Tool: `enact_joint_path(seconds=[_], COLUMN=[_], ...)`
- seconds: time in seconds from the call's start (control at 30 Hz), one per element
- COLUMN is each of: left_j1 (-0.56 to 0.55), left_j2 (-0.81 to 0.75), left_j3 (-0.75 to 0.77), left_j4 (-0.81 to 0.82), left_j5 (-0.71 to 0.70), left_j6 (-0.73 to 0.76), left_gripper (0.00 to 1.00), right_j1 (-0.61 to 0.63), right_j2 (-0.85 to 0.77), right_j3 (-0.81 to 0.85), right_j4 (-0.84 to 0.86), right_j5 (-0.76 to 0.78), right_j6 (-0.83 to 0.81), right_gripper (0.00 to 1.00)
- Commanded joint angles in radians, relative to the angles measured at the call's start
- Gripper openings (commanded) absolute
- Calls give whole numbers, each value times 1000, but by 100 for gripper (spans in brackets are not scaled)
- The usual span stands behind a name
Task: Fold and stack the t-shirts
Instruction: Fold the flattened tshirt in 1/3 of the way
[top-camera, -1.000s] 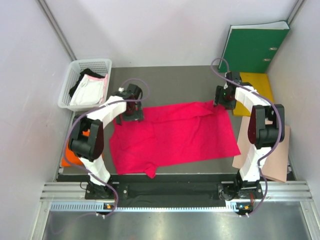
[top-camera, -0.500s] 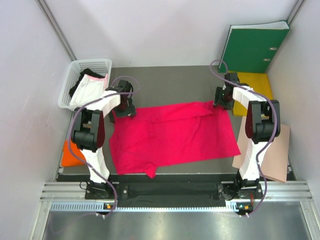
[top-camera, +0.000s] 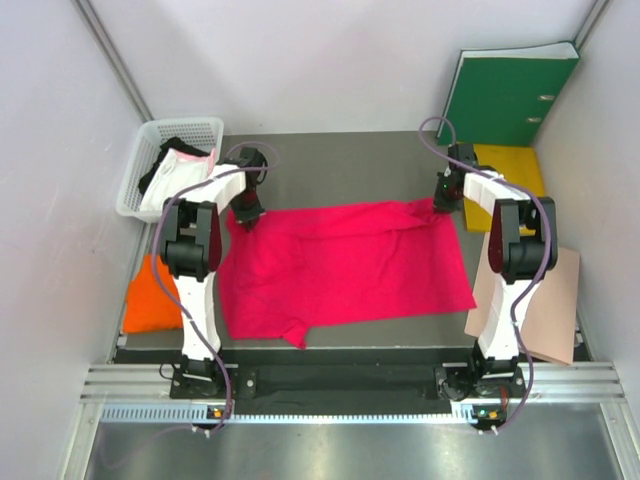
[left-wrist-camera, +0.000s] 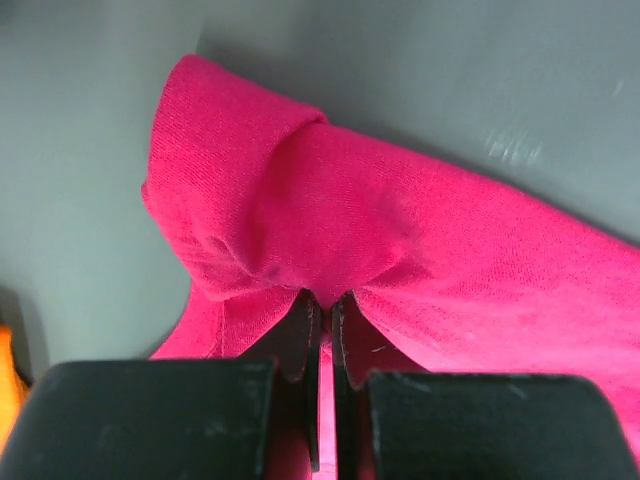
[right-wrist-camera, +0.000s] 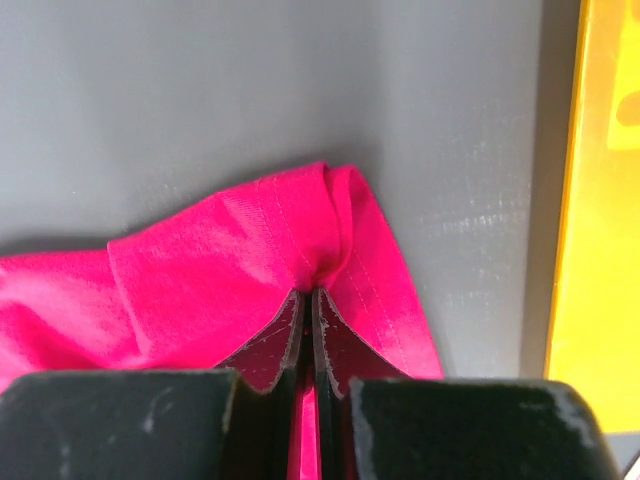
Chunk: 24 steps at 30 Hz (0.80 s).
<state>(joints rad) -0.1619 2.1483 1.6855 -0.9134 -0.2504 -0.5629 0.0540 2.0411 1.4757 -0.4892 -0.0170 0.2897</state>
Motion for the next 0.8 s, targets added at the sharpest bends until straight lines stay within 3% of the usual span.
enact_joint_path(seconds=[0.0,0.27,0.5,0.53,0.57,0.6,0.63,0.67,0.77], left_j1=[30,41,55,55,53,53,52,51,51], left_j2=[91,295,335,323,277,245,205,117,-61], left_j3=[149,540,683,672,622,584,536,428,225], left_j4=[-15,-78,-9,5,21,66,92,117,185], left_j5=[-43,-7,74,85,108,117,123,129,140], left_j6=[9,21,34,40,55,63,72,87,106], left_gripper=[0,0,0,9,49,65,85,99,99], right_j1=[-11,-13,-14,-14,-13,-13,-13,-13,-11], right_j2=[39,160,203,196,167,144,113,40,-126], right_j3=[84,285,406,403,385,364,333,255,99], right_j4=[58,31,27,32,44,55,76,116,164], right_j5=[6,12,38,40,46,49,63,68,98], right_j6=[8,22,20,17,13,8,3,3,-4], right_gripper=[0,0,1,4,12,29,40,61,82])
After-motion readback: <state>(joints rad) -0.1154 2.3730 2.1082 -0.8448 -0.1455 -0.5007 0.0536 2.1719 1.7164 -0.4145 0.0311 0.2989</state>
